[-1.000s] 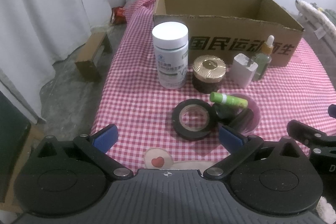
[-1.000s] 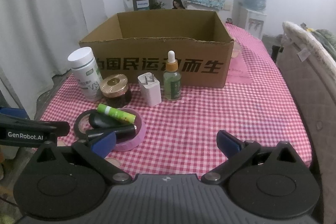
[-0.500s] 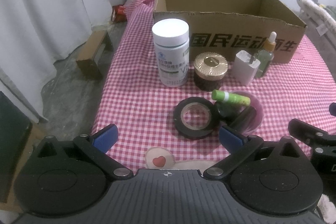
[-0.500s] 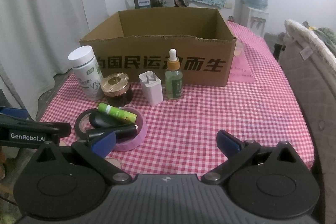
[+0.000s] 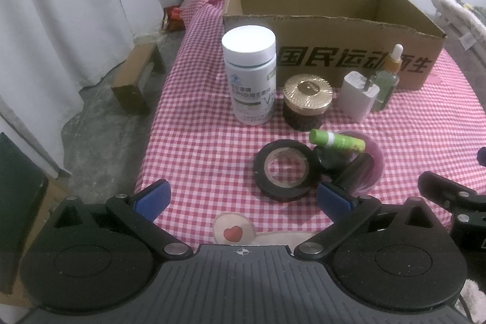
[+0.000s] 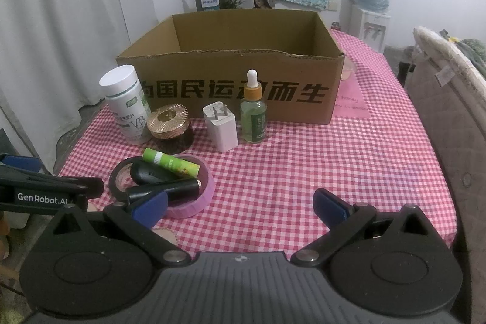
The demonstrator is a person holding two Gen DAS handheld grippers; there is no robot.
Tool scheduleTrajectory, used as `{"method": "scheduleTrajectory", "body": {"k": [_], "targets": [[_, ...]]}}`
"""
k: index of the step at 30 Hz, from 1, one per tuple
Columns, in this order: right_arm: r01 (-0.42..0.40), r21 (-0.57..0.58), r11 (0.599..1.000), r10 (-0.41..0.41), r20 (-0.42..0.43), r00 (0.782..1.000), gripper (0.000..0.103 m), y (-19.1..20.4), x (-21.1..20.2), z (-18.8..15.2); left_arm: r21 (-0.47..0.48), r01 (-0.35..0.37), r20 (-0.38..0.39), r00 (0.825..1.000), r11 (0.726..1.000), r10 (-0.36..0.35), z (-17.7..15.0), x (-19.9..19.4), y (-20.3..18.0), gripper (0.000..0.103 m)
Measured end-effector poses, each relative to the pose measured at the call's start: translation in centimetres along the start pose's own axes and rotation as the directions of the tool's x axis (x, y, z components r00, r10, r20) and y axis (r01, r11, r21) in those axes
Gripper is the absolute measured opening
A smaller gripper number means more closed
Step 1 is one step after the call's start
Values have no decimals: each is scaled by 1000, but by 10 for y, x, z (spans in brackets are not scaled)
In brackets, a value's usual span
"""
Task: Organize rigid objects
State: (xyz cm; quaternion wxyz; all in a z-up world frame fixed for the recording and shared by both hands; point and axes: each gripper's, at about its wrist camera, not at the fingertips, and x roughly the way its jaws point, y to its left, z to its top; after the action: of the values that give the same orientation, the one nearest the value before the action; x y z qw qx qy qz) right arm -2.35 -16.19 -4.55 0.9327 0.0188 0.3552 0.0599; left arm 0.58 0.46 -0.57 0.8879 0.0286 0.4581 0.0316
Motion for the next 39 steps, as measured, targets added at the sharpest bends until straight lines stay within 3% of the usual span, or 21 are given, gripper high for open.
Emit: {"method": "scheduleTrajectory", "body": {"k": [27,33,39], "targets": [[0,2,1000,0,-5,1000,103,-1,8,-1,5,6,-28,1000,1000,-5,1,12,-1,103],[-37,29,999,37,21,999,103,-9,11,-1,48,54,31,998,997,-55,1,10,-4,103],[-189,158,969,176,92,980,103,-36,7,9,89,184,109,975,979,-193,4,4,-2,101]]}}
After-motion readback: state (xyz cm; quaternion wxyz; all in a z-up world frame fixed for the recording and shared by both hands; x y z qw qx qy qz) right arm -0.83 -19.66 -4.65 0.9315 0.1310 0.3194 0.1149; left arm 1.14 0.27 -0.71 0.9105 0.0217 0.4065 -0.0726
